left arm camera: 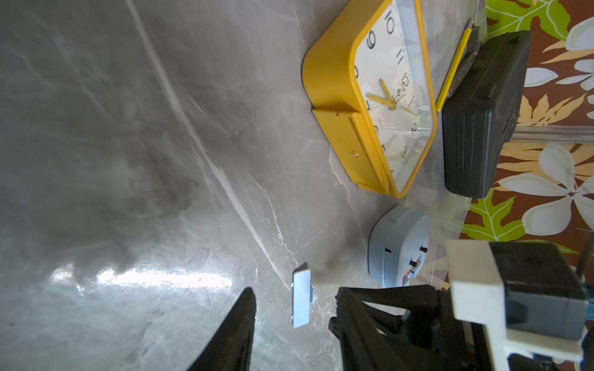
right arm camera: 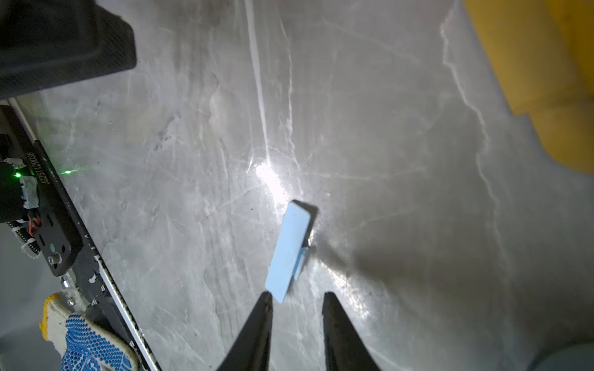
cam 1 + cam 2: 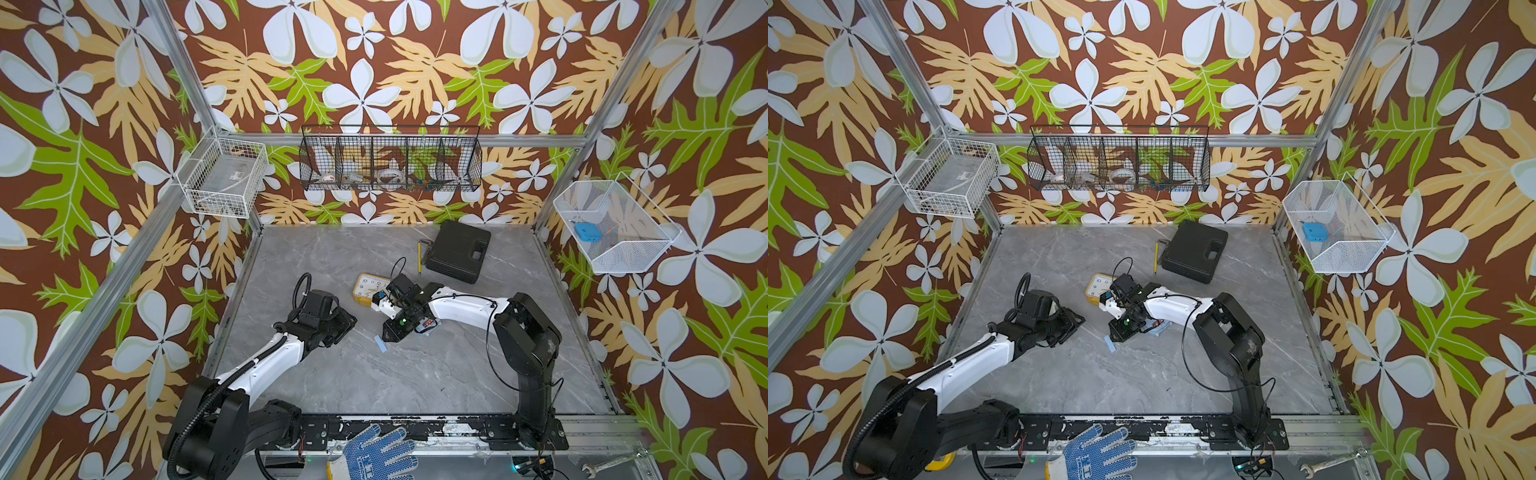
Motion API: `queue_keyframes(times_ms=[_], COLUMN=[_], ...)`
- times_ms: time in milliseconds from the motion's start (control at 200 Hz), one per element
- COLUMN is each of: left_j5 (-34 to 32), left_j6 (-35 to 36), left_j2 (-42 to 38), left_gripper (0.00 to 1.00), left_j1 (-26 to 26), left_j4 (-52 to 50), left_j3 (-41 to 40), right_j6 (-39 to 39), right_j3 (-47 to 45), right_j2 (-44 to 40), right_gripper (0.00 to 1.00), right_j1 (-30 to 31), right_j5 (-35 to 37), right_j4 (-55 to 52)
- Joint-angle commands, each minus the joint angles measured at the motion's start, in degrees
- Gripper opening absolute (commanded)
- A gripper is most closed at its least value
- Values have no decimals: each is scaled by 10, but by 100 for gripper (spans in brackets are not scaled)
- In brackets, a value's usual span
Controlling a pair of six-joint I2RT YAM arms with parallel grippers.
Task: Insert the battery into the alarm
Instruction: Adjust the cover at the center of the board, then pick up the cover from the center of the board.
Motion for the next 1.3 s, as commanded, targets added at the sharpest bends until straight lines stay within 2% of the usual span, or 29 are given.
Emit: queue_keyframes(times_ms=[0, 285, 766, 1296], left_j5=[9, 10, 13, 10], left_j6=[15, 35, 33, 21], left_j2=[5, 11, 20, 4], left_gripper=[44, 44, 44, 44], left_j1=[1, 3, 5, 5], left_j4=[12, -1, 7, 14], left_j3=[4, -2, -6, -27], right_j6=[8, 23, 23, 40], right_j3=[4, 15, 45, 45], right_j2=[6, 31, 57, 62], right_gripper=[33, 33, 24, 19], right_j1=[1, 7, 7, 8], right_j5=[5, 8, 4, -10], right_j4=[-3, -1, -32, -55])
